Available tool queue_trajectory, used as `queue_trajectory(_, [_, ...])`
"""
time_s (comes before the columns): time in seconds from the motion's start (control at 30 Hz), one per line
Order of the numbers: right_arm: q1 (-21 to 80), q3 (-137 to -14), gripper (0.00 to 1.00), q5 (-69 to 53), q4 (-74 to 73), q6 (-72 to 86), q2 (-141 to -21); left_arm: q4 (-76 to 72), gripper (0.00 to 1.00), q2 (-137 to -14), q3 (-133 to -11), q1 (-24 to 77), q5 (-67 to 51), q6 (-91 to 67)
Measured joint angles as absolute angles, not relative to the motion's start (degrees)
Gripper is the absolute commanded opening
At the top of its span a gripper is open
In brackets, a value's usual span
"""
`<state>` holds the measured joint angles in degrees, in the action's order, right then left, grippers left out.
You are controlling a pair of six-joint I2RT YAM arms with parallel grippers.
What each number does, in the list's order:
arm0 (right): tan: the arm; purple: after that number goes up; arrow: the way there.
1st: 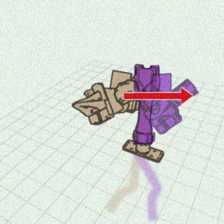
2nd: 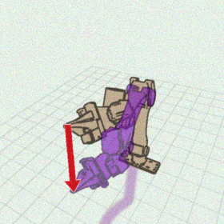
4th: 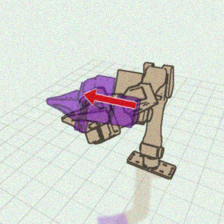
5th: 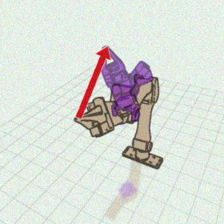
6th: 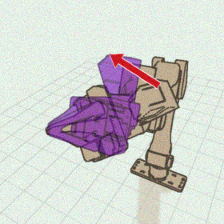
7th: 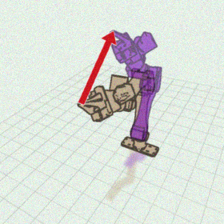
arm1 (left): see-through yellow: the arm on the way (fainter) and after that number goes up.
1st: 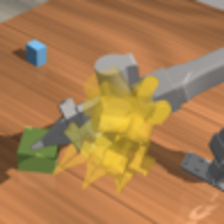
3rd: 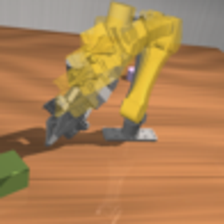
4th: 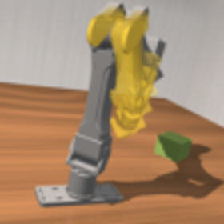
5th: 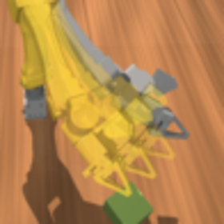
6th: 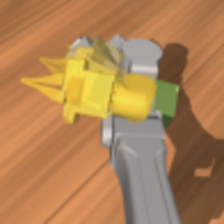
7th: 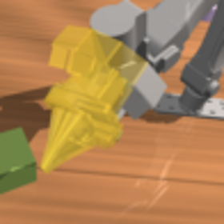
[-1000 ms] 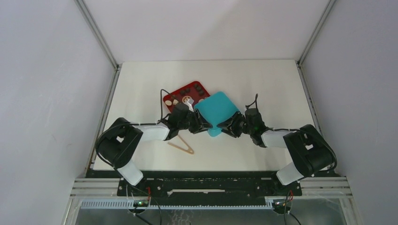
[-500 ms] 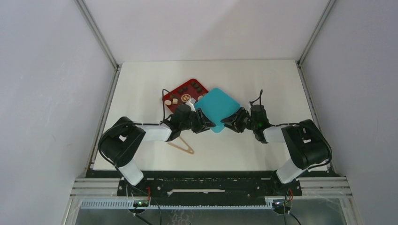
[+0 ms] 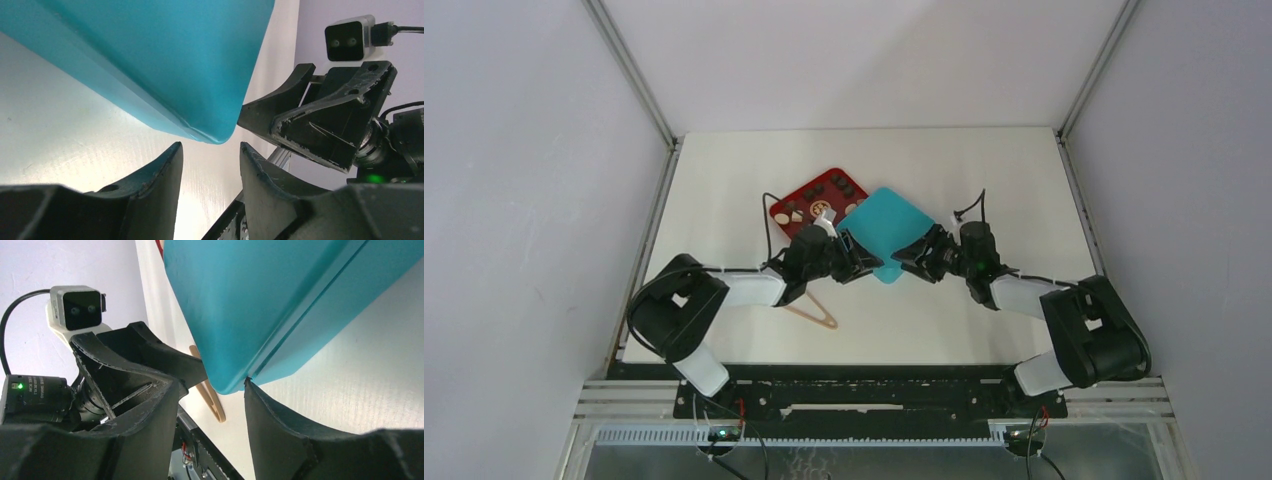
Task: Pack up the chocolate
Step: Close the box lid on the packing box.
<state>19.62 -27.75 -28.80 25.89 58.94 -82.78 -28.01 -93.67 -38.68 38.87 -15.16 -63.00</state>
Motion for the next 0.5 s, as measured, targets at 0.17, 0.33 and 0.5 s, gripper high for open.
queue_trajectory(0.17, [21.34, -27.75, 0.51, -28.6, 25.74, 58.89, -85.21, -28.1, 0.47, -95.53, -38.7, 38.89, -15.2, -63.99])
queue_trajectory(0.33, [22.52, -27.88, 0.43, -28.88, 27.44, 59.59, -89.47, -27.59, 0.44, -97.21, -38.83, 38.89, -15.62, -65.23])
queue_trajectory(0.5, [22.79, -28.14, 0.31, -28.77, 30.04, 60.47, -91.39, -27.75, 0.42, -98.1, -39.86, 38.83, -15.92, -66.13])
